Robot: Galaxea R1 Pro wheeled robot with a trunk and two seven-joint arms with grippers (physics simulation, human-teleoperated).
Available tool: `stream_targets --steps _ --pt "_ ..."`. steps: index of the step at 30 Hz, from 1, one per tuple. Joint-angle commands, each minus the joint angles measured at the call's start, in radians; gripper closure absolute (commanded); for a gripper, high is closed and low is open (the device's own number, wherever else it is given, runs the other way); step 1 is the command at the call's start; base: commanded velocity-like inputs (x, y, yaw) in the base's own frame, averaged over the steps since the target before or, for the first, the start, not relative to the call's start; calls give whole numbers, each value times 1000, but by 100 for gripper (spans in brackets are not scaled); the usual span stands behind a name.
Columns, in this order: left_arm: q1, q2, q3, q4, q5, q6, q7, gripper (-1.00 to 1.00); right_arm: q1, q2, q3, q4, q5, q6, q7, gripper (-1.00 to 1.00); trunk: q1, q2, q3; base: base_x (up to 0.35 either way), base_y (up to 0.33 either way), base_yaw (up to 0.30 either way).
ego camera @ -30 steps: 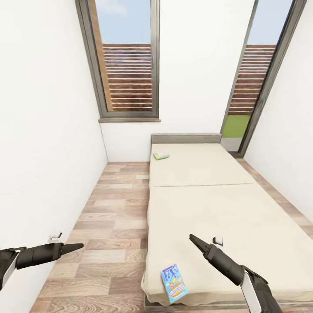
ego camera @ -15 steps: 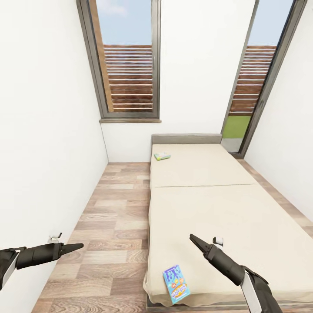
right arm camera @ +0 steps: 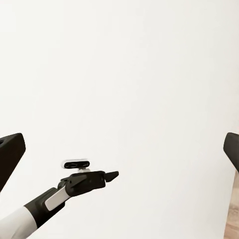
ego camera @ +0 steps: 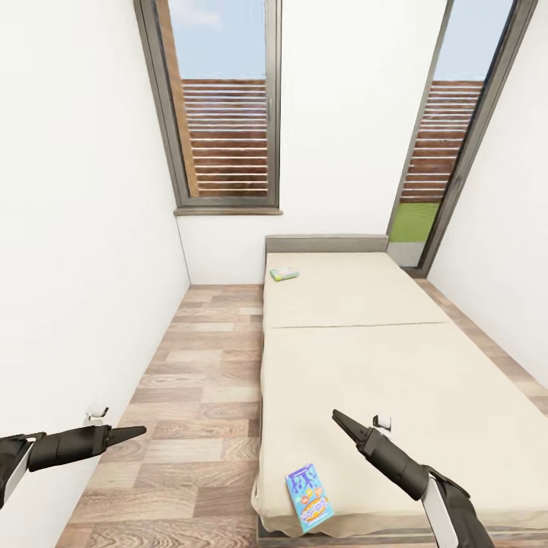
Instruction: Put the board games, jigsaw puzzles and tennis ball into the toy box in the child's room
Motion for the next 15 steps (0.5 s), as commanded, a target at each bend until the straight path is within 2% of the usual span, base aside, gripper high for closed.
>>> stream_targets --steps 1,5,7,11,15 --pt "0 0 0 0 -1 11 -4 -100 -1 1 -3 1 -1 9 3 -100 0 -1 -1 0 14 0" --pt "0 1 1 0 -1 11 -4 -100 -1 1 -2 3 0 8 2 -100 0 -1 -1 0 7 0" --pt "-1 -7 12 -2 1 23 -4 -100 4 12 -14 15 4 -4 -9 -100 0 -1 -1 0 0 0" --pt "-1 -9 11 -2 1 45 -4 -100 1 33 -36 37 4 -26 -32 -100 0 -1 -1 0 0 0" --pt "-1 -10 10 -2 0 51 -4 -100 0 31 -31 54 2 -49 -54 -100 4 -8 -4 0 0 0"
